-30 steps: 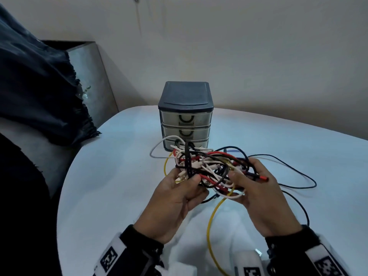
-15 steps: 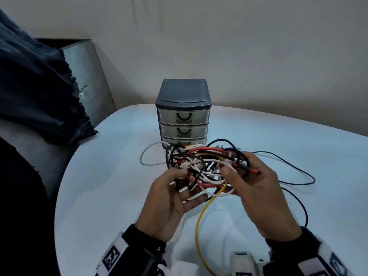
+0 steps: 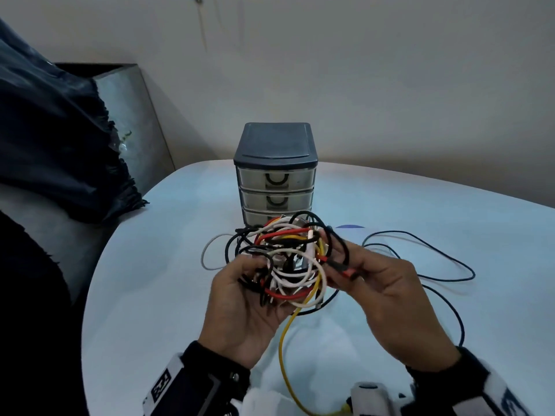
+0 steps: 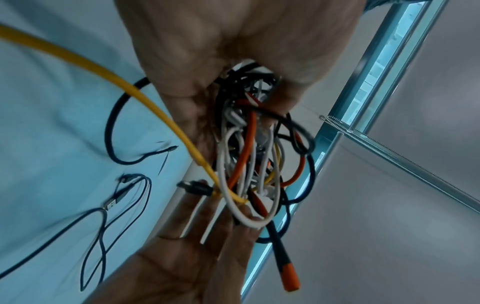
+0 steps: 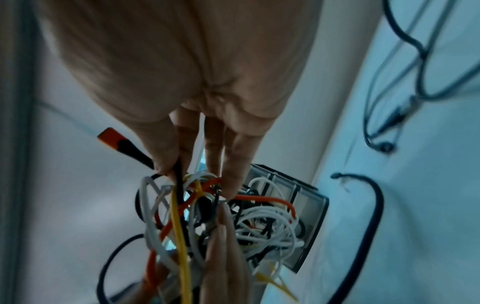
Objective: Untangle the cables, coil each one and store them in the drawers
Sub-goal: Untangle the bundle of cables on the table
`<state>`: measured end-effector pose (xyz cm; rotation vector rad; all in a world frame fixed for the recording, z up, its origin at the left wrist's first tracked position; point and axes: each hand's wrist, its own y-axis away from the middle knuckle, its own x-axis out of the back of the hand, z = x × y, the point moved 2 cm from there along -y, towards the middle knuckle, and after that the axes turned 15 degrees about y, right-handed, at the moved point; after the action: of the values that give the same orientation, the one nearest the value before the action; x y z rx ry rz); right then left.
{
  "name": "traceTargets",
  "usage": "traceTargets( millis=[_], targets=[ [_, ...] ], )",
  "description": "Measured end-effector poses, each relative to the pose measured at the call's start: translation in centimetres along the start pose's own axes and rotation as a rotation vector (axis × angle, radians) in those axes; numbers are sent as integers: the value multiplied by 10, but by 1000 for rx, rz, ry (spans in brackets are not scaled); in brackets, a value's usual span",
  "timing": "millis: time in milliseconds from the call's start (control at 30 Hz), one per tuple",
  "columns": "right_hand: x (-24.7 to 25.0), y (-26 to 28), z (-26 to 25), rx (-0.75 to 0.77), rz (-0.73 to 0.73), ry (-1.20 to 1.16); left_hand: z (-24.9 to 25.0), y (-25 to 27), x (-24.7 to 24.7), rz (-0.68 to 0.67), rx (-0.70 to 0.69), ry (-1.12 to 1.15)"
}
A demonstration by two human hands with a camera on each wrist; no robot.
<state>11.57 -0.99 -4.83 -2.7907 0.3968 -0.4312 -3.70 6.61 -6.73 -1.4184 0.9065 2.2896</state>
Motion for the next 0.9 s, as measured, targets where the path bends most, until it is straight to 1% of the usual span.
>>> traceTargets(
  millis=[67, 100, 133, 200, 300, 333, 400, 433, 500, 533, 600, 633, 667, 700, 733, 767, 800, 833, 900],
  targets=[
    [-3, 2, -10, 57, -32, 222, 3, -2, 1, 26, -23, -18],
    [-2, 3, -12, 67, -26, 291, 4, -5, 2, 46, -51, -46],
    [0, 3, -13, 44, -5, 310, 6, -7, 2, 70, -86, -62],
    [8, 0, -13, -14, 55, 252, 13, -12, 4, 100, -152, -62],
    [21, -4, -10, -93, 96, 20, 23, -15, 7, 102, -228, -51],
    [25, -5, -10, -110, 102, -18, 25, -14, 7, 102, -250, -50],
    [34, -6, -7, -140, 135, 49, 27, -13, 6, 67, -283, -49],
    [38, -7, -4, -159, 166, 140, 28, -13, 6, 43, -297, -47],
    [43, -9, 7, -204, 290, 346, 29, -13, 6, 10, -326, -42],
    [44, -9, 14, -251, 373, 395, 29, -12, 5, -2, -337, -44],
    [42, -8, 29, -400, 494, 366, 25, -11, 5, -19, -353, -66],
    [39, -7, 34, -509, 493, 274, 22, -11, 4, -25, -356, -73],
    [35, -8, 38, -620, 459, 143, 20, -12, 4, -30, -355, -70],
    [30, -8, 38, -705, 395, -9, 18, -13, 4, -36, -353, -52],
    [24, -7, 35, -756, 307, -158, 17, -13, 4, -36, -348, -22],
    [17, -6, 30, -764, 218, -275, 17, -15, 5, -36, -335, 13],
    [10, -6, 26, -734, 145, -334, 16, -16, 6, -38, -320, 41],
    [3, -5, 22, -685, 100, -340, 16, -17, 8, -42, -303, 57],
    [-9, -4, 16, -585, 80, -283, 12, -18, 11, -36, -276, 59]
  ],
)
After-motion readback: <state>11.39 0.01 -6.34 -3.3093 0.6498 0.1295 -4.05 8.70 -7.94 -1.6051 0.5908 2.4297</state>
